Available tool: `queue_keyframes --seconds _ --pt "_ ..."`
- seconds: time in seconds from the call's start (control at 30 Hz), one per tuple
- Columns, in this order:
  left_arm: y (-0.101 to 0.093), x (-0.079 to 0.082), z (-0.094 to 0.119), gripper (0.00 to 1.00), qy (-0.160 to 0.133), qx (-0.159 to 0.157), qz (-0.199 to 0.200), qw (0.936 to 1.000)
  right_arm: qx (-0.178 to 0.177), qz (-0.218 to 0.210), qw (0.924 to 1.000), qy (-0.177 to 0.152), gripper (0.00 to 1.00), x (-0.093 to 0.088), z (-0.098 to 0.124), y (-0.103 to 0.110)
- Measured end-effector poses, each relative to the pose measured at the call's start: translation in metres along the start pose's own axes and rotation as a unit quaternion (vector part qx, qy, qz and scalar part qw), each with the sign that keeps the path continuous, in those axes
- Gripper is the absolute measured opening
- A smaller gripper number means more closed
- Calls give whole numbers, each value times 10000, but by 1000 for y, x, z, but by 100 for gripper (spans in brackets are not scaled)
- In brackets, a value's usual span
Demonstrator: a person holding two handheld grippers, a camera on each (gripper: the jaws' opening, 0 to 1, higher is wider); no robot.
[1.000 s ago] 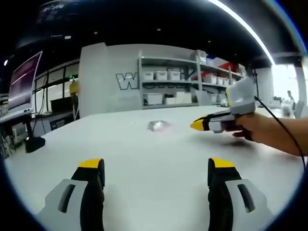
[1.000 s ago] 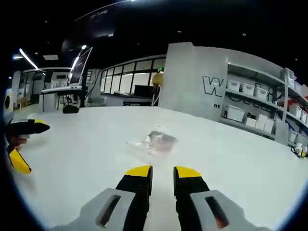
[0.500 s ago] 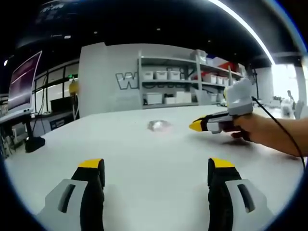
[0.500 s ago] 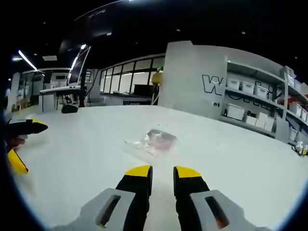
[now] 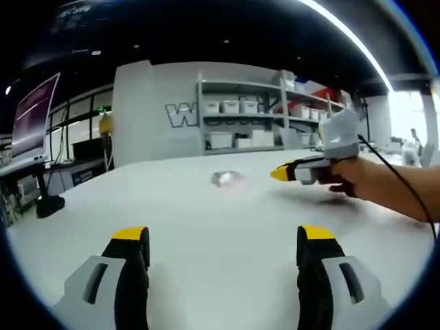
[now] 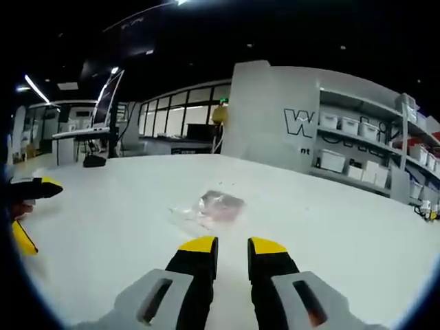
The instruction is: Open the resealable bag by pulling the two sides of the seal apart until the entire bag opening is separated and visibly accessible.
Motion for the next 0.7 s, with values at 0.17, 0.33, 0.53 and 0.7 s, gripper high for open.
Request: queue_keyframes --seconds 0.17,0.33,0.53,0.7 --pt "1 -1 0 88 7 3 -1 10000 102 -11 9999 50 15 -4 -5 6" --pt "1 -1 0 88 17 -3 -8 10000 145 4 9998 129 15 -9 -9 10" --pt "1 0 0 88 19 0 -3 10000 205 183 9995 175 15 -8 -17 15" --pt "0 0 0 88 19 -7 -3 10000 224 238 9992 208 15 -8 -23 17"
Point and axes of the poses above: the point that each gripper's makers call its tool centre point, and the gripper's own axes: z roughly backward along the fingers, y roughly to its left, x roughly out of its top, the point moved 3 cm from there along z, roughly backward along the fingers
